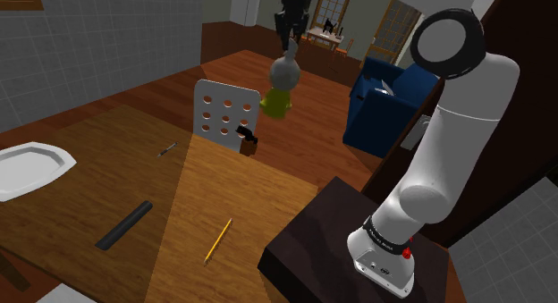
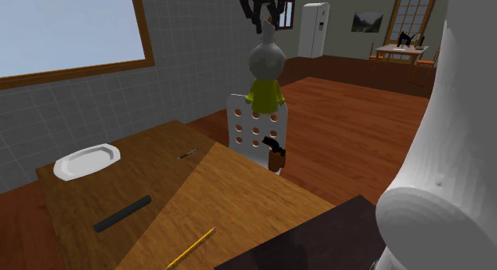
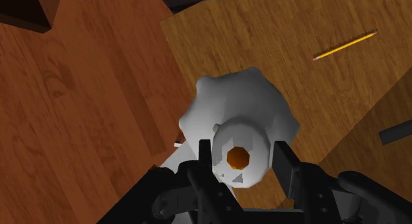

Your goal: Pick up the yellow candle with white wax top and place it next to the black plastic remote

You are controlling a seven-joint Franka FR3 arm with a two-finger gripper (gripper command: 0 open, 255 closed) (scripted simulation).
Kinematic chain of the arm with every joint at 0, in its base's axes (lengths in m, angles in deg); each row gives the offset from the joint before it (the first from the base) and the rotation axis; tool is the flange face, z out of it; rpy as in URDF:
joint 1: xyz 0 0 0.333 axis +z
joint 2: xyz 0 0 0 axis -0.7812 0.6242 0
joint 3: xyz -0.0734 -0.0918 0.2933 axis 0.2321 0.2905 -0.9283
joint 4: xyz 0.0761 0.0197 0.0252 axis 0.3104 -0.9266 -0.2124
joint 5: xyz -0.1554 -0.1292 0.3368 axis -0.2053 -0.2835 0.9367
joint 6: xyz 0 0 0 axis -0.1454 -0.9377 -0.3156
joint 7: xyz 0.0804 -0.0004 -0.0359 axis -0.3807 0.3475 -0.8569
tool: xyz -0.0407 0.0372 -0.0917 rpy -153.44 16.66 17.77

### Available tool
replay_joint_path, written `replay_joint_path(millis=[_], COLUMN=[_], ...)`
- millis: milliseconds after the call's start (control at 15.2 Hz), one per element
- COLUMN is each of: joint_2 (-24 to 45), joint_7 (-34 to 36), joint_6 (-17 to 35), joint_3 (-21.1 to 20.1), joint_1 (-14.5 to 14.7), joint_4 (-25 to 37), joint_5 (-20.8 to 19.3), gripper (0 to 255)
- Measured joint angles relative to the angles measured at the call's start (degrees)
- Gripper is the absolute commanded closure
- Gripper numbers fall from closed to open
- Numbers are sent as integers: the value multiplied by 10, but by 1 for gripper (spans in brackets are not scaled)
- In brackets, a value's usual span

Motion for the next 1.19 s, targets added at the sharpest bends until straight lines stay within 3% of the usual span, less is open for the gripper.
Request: replay_joint_path(millis=[528, 1188], joint_2=[7, 81], joint_7=[91, 195], joint_6=[75, 145], joint_3=[-32, -68], joint_1=[50, 114], joint_4=[-76, -79], joint_5=[10, 14], gripper=[255, 255])
